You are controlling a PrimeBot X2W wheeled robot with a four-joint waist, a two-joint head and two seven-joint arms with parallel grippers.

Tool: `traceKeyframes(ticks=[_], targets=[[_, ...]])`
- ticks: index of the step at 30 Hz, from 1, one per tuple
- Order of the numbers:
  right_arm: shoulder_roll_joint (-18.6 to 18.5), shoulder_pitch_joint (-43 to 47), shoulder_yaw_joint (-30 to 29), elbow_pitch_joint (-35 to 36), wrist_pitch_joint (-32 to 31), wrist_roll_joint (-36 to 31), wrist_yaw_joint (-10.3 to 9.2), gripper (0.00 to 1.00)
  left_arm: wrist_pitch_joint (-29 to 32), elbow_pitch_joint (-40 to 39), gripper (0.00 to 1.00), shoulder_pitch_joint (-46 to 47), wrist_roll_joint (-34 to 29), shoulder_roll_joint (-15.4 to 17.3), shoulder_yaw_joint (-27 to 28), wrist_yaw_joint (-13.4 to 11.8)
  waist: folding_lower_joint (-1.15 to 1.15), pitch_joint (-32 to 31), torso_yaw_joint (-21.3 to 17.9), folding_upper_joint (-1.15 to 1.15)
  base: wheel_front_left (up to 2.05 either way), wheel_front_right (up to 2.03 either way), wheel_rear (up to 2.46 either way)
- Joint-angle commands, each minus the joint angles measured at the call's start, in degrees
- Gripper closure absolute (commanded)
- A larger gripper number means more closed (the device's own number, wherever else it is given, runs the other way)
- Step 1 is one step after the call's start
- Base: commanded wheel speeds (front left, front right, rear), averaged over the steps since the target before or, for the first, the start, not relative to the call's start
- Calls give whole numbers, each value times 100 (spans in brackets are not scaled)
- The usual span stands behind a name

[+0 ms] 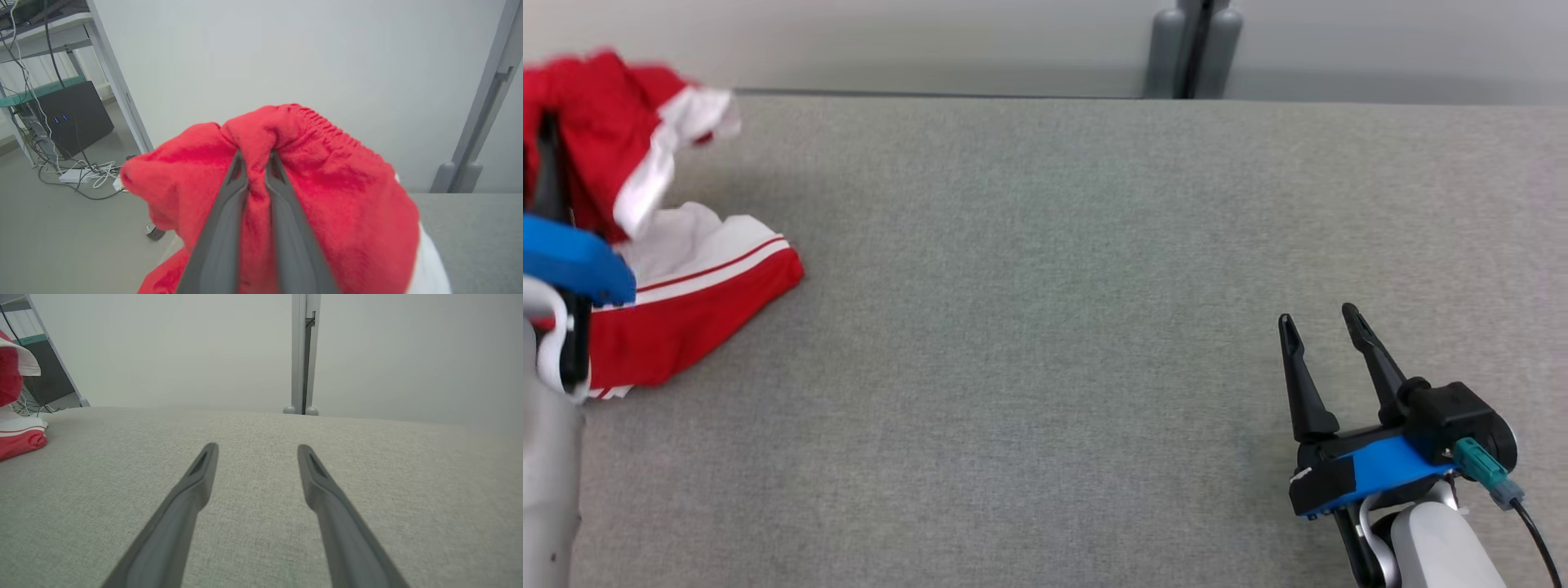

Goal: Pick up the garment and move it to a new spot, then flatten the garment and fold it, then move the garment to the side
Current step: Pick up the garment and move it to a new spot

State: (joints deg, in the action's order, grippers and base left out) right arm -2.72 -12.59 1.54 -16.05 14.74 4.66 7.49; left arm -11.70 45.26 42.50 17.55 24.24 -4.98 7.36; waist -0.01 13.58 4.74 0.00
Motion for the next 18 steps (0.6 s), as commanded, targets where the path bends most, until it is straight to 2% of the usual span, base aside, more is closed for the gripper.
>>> traceKeyframes(ticks=[1, 7, 14, 18], targets=[[-30, 76, 21, -39, 33, 43, 1, 0, -55, -181, 100, 134, -72, 18, -62, -25, 1, -148, -129, 0, 0, 0, 0], [-29, 118, 65, -98, 49, 246, 1, 0, 78, -1391, 100, 388, -143, -115, -257, -77, 1, -337, -465, 0, 0, 0, 0], [-30, 111, 141, 18, 50, 464, 1, 0, 628, -2815, 100, 467, -152, -313, -566, -119, 1, -278, -1125, 0, 0, 0, 0], [-29, 110, 177, 78, 50, 585, 1, 0, 895, -3282, 100, 367, -118, -482, -778, -136, 1, -182, -1522, 0, 0, 0, 0]])
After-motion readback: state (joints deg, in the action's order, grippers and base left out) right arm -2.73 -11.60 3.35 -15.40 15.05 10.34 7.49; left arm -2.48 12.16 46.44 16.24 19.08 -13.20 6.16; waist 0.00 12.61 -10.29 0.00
